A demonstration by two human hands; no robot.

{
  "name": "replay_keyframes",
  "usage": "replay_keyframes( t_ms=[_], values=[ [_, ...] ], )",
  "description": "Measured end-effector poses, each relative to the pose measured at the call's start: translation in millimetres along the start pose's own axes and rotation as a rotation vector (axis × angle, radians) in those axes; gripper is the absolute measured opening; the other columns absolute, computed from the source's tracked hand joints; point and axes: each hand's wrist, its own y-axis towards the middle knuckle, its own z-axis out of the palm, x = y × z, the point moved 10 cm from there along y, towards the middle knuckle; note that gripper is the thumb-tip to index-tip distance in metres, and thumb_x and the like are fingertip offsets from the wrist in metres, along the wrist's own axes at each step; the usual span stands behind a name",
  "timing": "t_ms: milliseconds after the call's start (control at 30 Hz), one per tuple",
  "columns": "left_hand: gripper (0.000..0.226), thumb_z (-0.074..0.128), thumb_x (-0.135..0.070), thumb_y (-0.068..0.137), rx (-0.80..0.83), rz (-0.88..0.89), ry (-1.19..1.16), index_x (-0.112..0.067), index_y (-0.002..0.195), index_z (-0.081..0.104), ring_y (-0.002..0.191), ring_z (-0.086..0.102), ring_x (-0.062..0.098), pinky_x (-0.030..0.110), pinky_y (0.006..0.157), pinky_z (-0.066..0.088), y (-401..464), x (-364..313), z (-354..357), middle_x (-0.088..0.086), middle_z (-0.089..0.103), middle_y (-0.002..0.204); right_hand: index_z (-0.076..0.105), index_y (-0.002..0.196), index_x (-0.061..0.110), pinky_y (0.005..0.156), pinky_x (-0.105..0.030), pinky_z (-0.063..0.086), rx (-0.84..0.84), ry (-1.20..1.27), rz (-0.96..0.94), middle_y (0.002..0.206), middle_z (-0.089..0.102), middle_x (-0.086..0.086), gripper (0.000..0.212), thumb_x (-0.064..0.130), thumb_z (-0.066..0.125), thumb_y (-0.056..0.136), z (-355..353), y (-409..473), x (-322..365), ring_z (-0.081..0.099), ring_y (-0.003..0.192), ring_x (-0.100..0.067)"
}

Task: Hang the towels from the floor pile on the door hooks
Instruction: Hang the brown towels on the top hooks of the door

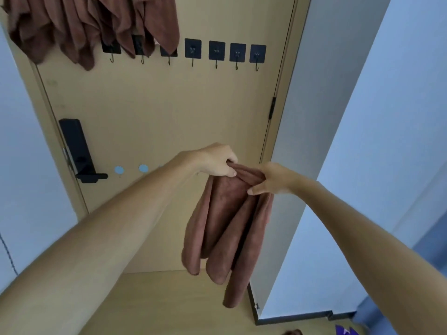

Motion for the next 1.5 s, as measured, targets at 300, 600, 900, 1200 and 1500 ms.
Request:
replay_keyframes(
  t_ms=[300,600,900,1200,1500],
  values=[
    [0.013,0.061,-0.028,0.088,-0.081,-0.077,-0.162,-0.024,0.076,0.06,0.075,0.053,0.013,0.027,0.068,0.04,-15.2,25.7,-41.8,-0.007,0.057,0.078,0.047,0.07,0.018,0.063,-0.025,0.033,-0.108,0.244,-0.085,0.072,0.048,0.005,0.029,0.034,0.056,0.092,-33.2,15.0,34.5,0.044,0.066,-0.012],
    [0.016,0.05,-0.021,0.095,-0.175,-0.097,-0.125,-0.022,0.084,0.062,0.074,0.047,0.011,0.023,0.064,0.036,-9.8,37.3,-60.8,-0.007,0.053,0.077,0.055,0.065,0.027,0.064,-0.027,0.042,-0.15,0.218,-0.223,0.069,0.054,0.004,0.026,0.024,0.063,0.09,-49.5,31.4,45.2,0.052,0.067,-0.011],
    [0.023,0.051,-0.017,0.096,-0.089,-0.153,-0.258,-0.026,0.078,0.063,0.076,0.057,0.017,0.031,0.081,0.047,0.8,45.6,-48.7,-0.01,0.058,0.089,0.063,0.073,0.018,0.063,-0.021,0.042,-0.113,0.032,-0.22,0.069,0.057,0.009,0.017,0.023,0.063,0.09,-50.0,36.8,37.5,0.054,0.069,-0.01],
    [0.021,0.05,-0.015,0.095,-0.042,-0.196,-0.303,-0.021,0.081,0.064,0.098,0.067,0.03,0.043,0.093,0.052,1.7,37.0,-40.0,-0.002,0.063,0.099,0.064,0.095,0.014,0.073,-0.03,0.048,-0.135,0.136,-0.237,0.083,0.068,0.002,0.009,0.021,0.064,0.088,-51.7,35.1,33.9,0.062,0.077,-0.014],
    [0.014,0.054,-0.016,0.093,-0.107,-0.165,-0.288,-0.022,0.085,0.065,0.074,0.051,0.011,0.025,0.072,0.044,-1.3,22.6,-54.2,-0.007,0.056,0.077,0.063,0.09,0.018,0.069,-0.026,0.045,-0.174,0.197,-0.279,0.083,0.065,0.001,0.015,0.026,0.052,0.096,-65.7,30.2,40.0,0.055,0.07,-0.01]
  ],
)
